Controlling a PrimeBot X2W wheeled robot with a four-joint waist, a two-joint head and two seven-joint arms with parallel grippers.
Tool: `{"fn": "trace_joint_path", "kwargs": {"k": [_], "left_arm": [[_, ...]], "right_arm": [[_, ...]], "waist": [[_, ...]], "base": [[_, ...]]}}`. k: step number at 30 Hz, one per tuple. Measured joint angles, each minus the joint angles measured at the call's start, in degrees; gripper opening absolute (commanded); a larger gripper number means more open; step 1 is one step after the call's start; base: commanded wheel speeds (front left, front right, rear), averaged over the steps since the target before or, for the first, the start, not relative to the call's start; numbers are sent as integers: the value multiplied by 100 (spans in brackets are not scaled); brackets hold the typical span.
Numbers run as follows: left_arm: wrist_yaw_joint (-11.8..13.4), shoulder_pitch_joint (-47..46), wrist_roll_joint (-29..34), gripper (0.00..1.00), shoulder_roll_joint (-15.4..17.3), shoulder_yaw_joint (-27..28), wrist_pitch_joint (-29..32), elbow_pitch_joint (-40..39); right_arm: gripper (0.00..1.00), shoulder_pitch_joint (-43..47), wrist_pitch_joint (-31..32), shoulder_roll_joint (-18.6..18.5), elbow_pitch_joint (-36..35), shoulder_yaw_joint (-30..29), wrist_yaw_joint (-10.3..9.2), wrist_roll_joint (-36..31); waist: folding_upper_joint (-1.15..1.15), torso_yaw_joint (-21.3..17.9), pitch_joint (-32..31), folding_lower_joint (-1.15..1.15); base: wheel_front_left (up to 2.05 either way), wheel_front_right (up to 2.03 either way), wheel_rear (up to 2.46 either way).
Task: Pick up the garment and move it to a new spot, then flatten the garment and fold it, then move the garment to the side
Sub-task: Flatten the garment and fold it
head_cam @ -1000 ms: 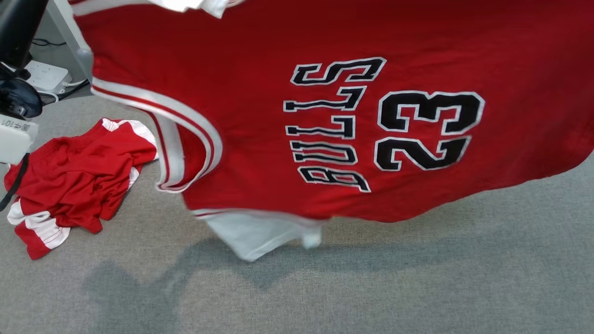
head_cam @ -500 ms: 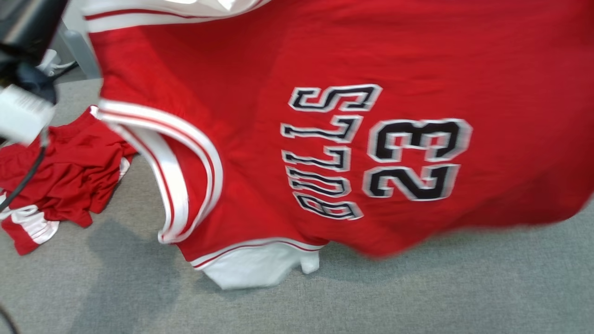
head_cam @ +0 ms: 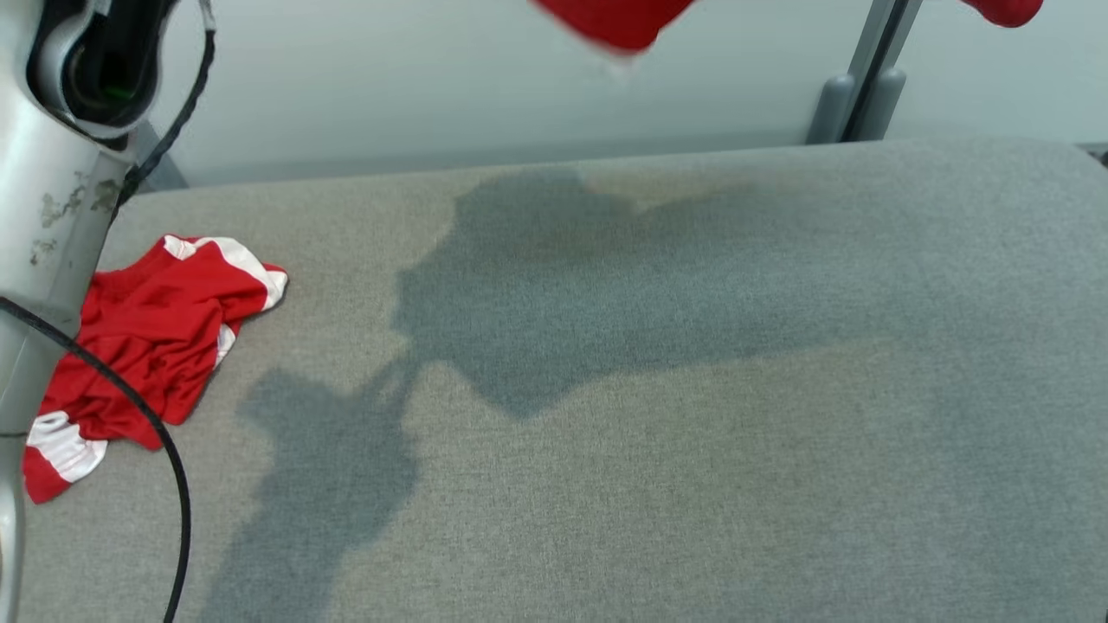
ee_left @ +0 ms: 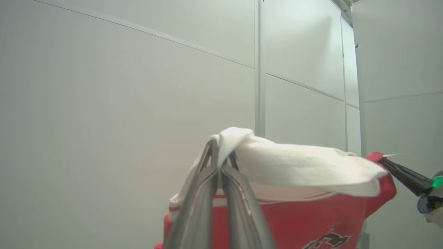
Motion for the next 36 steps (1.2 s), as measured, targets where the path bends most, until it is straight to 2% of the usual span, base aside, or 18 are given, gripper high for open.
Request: {"fn": "trace_joint_path", "kwargs": {"k": [4,7,11,15,18,24,25,28,36], "left_arm": [[-18,232,-503,0,343,-753,-65,-302],[-18,692,-784,0,586,-1370,11,-198],[-18,1221,-1165,0,621,-1940,9,53],[-18,1527,-1427,0,675,-2291,-24,140],[-18,1756,-1673,0,858,-2401,-101,71],[-18,2411,-1825,0,1383,-2687,-125,-498],[-19,2649,-1842,0,1582,-2800,-122,-720],[-8,3013,-1847,0,1867,-2988,31,-1042],[737,3710,-1715,0,2390,-3427,268,-2049]], "right_arm": [[0,259,1,-3,410,508,1,-16],[0,678,2,13,766,597,1,77],[0,1284,5,162,827,450,2,316],[0,2006,7,210,257,353,2,444],[0,2665,7,178,-398,261,1,487],[0,4167,7,10,-1395,-3,2,489],[0,4626,7,-30,-1577,-48,2,508],[0,5234,7,-91,-1730,-88,2,597],[0,6235,65,-222,-2143,-436,10,844]], "waist": [[0,11,338,0],[0,60,675,0],[0,138,1024,0],[0,215,1057,0],[0,179,988,0],[0,95,855,0],[0,76,820,0],[0,78,804,0],[0,125,903,0]], "base": [[0,0,0],[0,0,0],[0,0,0],[0,0,0],[0,0,0],[0,0,0],[0,0,0],[0,0,0],[0,0,0]]}}
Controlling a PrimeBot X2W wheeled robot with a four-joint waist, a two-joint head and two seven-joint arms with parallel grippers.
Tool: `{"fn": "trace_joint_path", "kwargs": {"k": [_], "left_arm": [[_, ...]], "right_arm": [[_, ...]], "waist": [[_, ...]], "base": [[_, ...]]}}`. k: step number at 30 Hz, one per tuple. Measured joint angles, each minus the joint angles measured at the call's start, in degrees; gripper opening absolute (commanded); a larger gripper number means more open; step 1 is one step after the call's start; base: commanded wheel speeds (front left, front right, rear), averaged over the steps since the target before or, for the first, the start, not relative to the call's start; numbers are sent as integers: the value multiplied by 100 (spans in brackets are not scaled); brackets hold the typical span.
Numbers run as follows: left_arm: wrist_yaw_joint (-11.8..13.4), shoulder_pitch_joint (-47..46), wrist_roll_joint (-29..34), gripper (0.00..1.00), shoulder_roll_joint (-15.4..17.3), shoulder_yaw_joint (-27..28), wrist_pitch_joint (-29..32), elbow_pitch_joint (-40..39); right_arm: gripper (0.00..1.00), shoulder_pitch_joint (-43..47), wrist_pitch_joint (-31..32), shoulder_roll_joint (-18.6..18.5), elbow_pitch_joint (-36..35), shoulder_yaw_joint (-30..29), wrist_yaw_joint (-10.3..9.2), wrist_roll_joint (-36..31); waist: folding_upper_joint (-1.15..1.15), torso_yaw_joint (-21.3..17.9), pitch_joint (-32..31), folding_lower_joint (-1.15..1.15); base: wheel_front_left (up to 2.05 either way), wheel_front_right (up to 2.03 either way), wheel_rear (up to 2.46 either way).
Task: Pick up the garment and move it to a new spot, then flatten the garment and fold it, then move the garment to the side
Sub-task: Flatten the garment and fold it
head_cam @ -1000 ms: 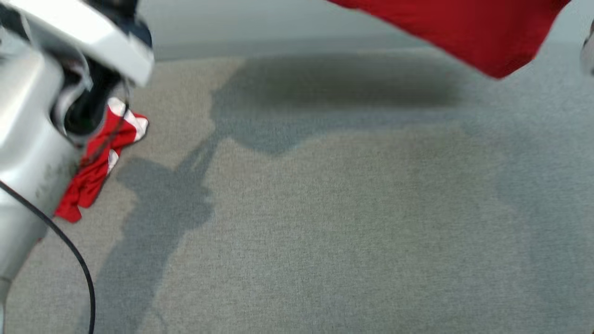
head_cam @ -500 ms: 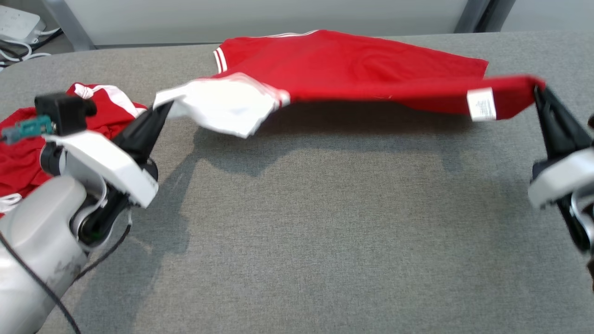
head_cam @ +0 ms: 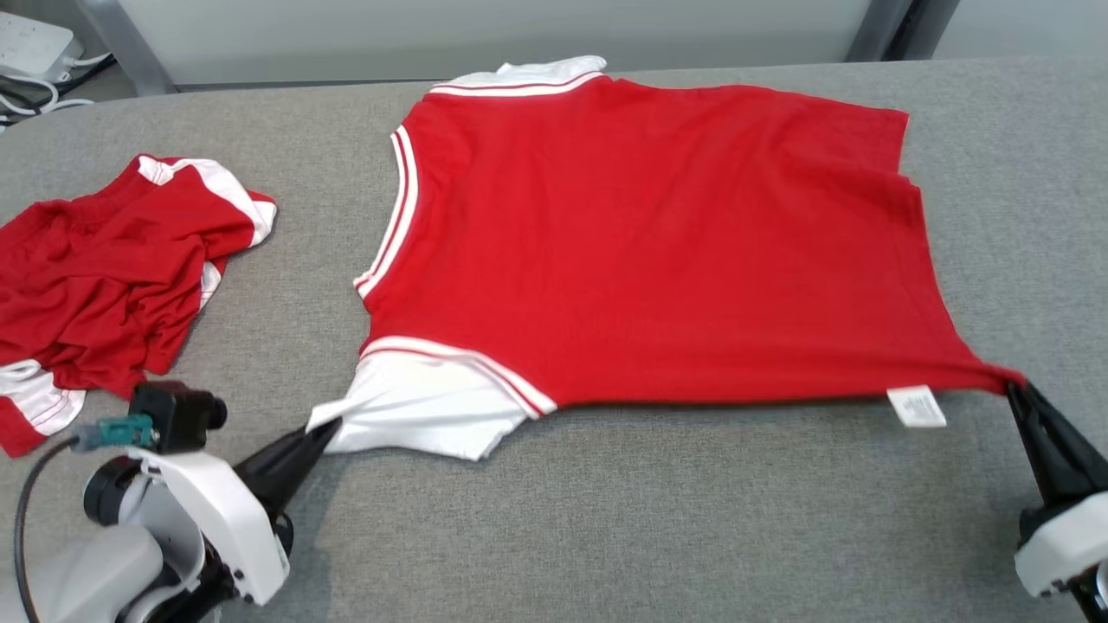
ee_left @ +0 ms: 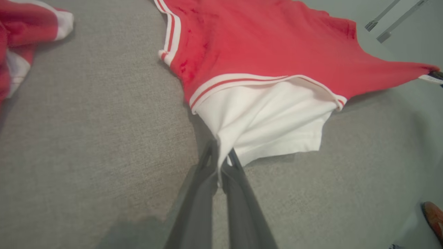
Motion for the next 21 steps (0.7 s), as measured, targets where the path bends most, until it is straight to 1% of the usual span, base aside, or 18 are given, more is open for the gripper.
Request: {"fn": "trace_joint_path", "kwargs": {"k": [2,4,5,6,11,13,15,18,21], "left_arm": [[197,90,37,0,67,-64,79,-236],[337,171,26,0,115,-101,155,-491],[337,171,26,0,115,-101,155,-491],[399,212,25,0,166,-129,220,-615],[736,248,-48,0,516,-189,503,-1246],[810,290,-91,0,665,-176,557,-1561],[937,313,-141,0,799,-182,697,-1845],[1073,335,-422,0,953,-194,981,-2148],[1190,454,-651,0,949,-266,1292,-2201]], "right_arm": [[0,240,90,-13,-114,-35,0,138],[0,443,255,-24,-185,-45,0,300],[0,443,255,-24,-185,-45,0,300],[0,542,363,-35,-225,-46,0,375],[0,859,600,-125,-555,-131,0,668],[0,951,653,-164,-712,-207,0,740],[0,1066,709,-170,-815,-299,0,795],[0,1236,831,-170,-881,-387,0,870],[0,1329,961,-170,-888,-339,0,1020]], "waist": [[0,37,31,0],[0,73,69,0],[0,73,69,0],[0,85,89,0],[0,131,172,0],[0,144,205,0],[0,168,229,0],[0,198,265,0],[0,212,302,0]], "base": [[0,0,0],[0,0,0],[0,0,0],[0,0,0],[0,0,0],[0,0,0],[0,0,0],[0,0,0],[0,0,0]]}}
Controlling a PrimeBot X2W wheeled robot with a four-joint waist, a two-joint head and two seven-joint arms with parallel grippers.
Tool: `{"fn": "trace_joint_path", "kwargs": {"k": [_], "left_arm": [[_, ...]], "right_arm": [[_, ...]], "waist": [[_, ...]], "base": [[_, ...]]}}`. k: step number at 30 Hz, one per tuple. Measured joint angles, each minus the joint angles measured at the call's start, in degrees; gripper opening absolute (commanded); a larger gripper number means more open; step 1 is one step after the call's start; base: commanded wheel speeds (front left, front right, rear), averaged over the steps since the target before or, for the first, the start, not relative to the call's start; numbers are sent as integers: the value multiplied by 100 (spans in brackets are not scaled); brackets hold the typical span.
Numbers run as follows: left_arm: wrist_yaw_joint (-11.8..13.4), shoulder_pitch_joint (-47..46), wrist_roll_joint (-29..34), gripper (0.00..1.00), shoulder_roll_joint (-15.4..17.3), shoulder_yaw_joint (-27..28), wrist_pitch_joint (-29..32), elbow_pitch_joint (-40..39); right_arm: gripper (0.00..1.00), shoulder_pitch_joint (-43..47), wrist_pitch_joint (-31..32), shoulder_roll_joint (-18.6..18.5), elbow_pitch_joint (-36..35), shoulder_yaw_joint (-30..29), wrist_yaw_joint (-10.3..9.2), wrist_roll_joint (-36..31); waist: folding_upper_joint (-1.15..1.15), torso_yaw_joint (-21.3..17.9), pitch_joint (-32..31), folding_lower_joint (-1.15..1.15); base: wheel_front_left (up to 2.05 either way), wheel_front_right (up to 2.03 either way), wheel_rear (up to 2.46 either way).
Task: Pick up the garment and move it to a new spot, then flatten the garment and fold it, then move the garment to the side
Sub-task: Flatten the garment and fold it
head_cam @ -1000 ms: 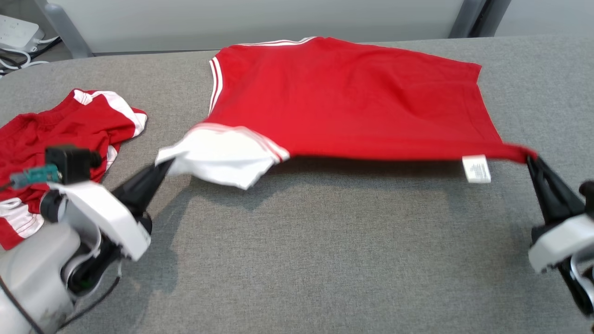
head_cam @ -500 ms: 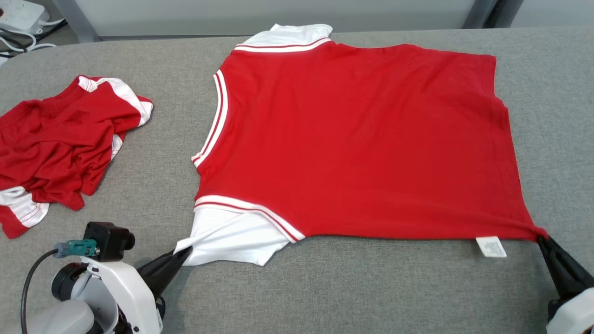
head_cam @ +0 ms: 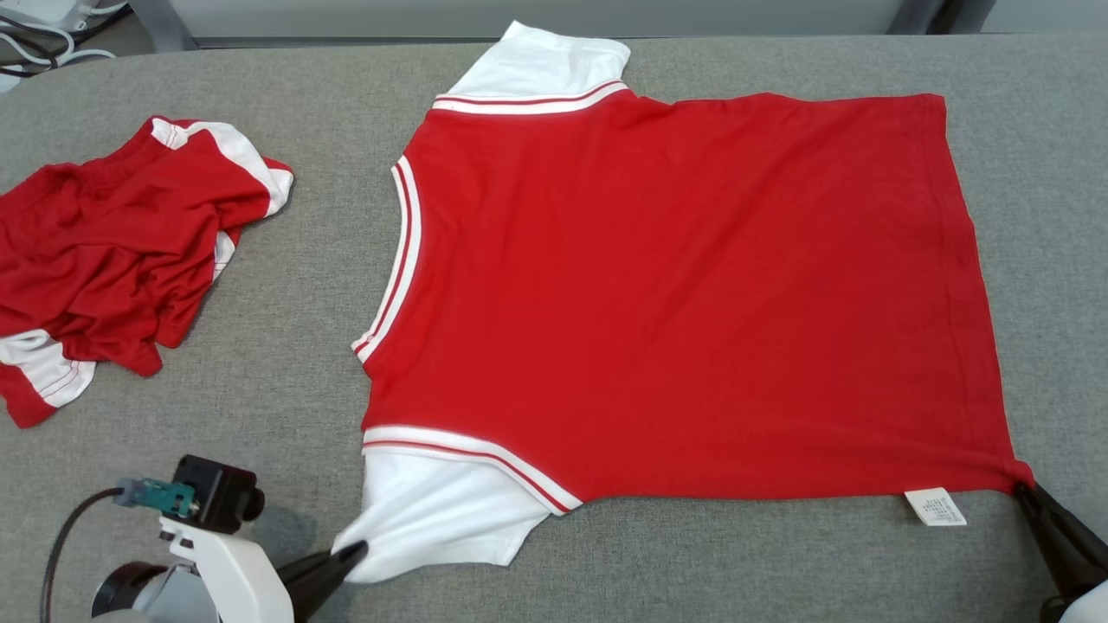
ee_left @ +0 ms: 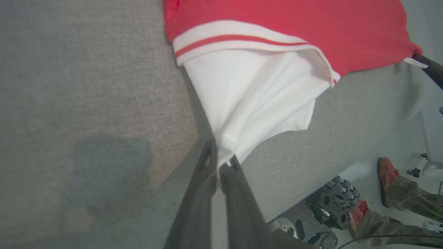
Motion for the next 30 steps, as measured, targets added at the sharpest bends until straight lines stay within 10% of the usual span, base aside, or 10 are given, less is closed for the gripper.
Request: {"fn": "trace_joint_path", "kwargs": {"k": [10,12,13,16,23,30], "left_arm": [[40,107,-147,0,-416,-44,97,546],[41,107,-94,0,-549,-51,40,709],[41,107,-93,0,-619,-52,11,775],[13,109,-76,100,-773,-54,-63,922],[-5,267,-29,100,-965,44,-558,1067],[229,474,-111,100,-436,559,-1371,803]], "right_arm": [[0,44,36,-2,91,122,0,186],[43,27,-7,14,169,148,0,186],[100,23,-10,29,198,152,0,186],[100,23,-36,40,236,151,-1,181],[100,146,-444,54,63,-259,-1,-11],[100,554,-675,275,-935,-945,-2,-503]], "waist": [[0,-18,36,0],[0,-27,21,0],[0,-33,8,0],[0,-53,-40,0],[0,-78,-201,0],[0,-17,-468,0]], "base": [[0,0,0],[0,0,0],[0,0,0],[0,0,0],[0,0,0],[0,0,0]]}}
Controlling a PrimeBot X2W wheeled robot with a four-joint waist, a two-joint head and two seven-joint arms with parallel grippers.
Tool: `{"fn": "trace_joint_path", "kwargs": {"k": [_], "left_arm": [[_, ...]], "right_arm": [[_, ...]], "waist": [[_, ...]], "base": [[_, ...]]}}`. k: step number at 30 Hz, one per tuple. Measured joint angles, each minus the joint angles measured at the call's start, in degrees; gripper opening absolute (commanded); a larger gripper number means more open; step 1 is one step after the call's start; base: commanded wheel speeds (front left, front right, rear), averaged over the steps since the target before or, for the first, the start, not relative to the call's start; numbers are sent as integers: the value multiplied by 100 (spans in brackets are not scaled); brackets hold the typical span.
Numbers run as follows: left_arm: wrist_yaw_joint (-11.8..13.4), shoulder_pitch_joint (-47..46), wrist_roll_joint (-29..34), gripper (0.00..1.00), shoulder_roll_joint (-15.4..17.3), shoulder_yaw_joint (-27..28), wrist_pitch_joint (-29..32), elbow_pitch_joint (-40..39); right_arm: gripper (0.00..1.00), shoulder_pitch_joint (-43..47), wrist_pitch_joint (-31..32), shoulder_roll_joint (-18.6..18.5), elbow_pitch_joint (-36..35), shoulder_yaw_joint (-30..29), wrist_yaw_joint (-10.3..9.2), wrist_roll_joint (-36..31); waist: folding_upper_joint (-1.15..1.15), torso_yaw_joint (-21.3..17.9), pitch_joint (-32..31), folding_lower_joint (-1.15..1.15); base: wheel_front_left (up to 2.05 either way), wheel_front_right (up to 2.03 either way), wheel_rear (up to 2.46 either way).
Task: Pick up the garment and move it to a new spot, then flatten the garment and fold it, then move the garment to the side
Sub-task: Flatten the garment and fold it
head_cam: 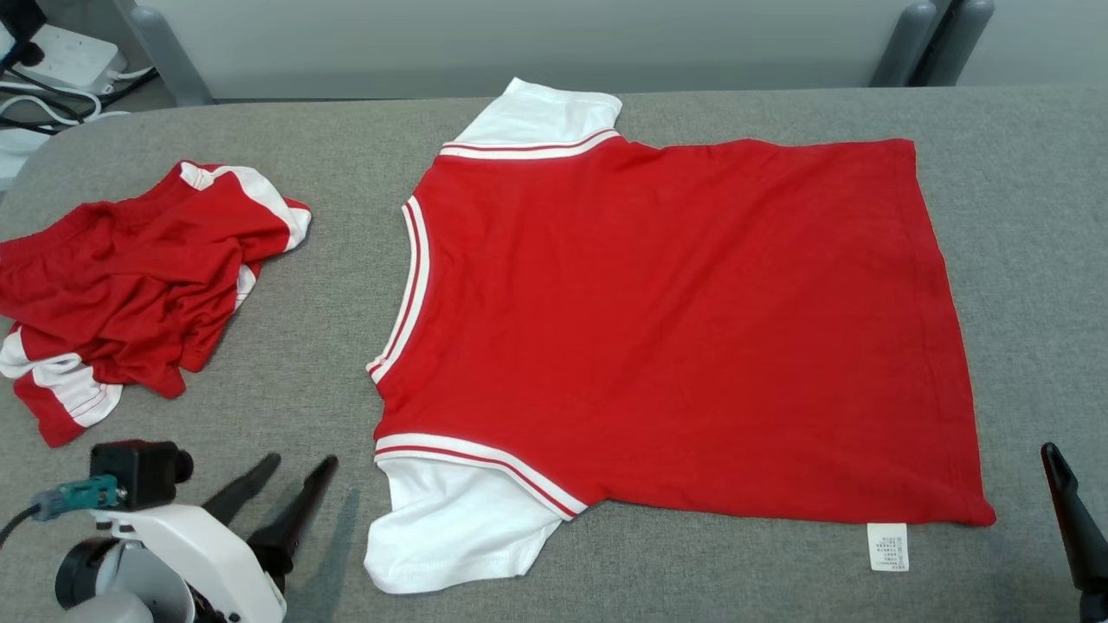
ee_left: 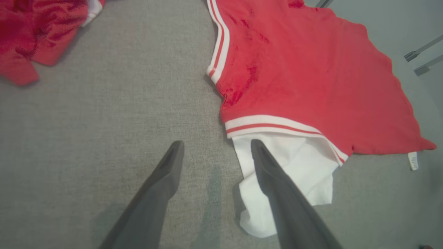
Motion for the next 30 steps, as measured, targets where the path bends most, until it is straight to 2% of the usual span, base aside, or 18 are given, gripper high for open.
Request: {"fn": "trace_joint_path", "kwargs": {"k": [5,7,9,11,16,18,21,26,30], "left_arm": [[192,2,201,100,-15,713,-494,-222],[257,124,454,100,-207,1127,-498,-210],[281,348,894,100,-561,1590,-513,-219],[193,638,1383,100,-939,1967,-515,-245],[-249,1469,2744,100,-1795,3017,-515,-160],[-392,1765,3278,100,-2183,3539,-516,-126],[-625,2136,4035,100,-2607,3994,-519,-29],[-1079,2663,4491,100,-2908,4069,-523,679],[-1183,2701,4499,100,-3012,4094,-523,1148]], "right_arm": [[100,-9,-24,305,-543,-29,0,-394],[100,-21,-51,503,-578,-35,0,-570],[100,-34,-98,705,-576,-54,0,-698],[100,-46,-185,877,-573,-60,0,-858],[100,-49,-301,1380,-535,-164,0,-1251],[100,-48,-301,1513,-516,-108,0,-1284],[100,-32,-302,1621,-432,31,0,-1284],[100,112,-302,1682,-81,298,0,-1209],[100,223,-301,1557,289,469,0,-988]], "waist": [[0,78,-165,0],[0,106,-227,0],[0,140,-281,0],[0,166,-342,0],[0,201,-482,0],[0,193,-525,0],[0,174,-587,0],[0,137,-748,0],[0,102,-834,0]], "base": [[0,0,0],[0,0,0],[0,0,0],[0,0,0],[0,0,0],[0,0,0],[0,0,0],[0,0,0],[0,0,0]]}}
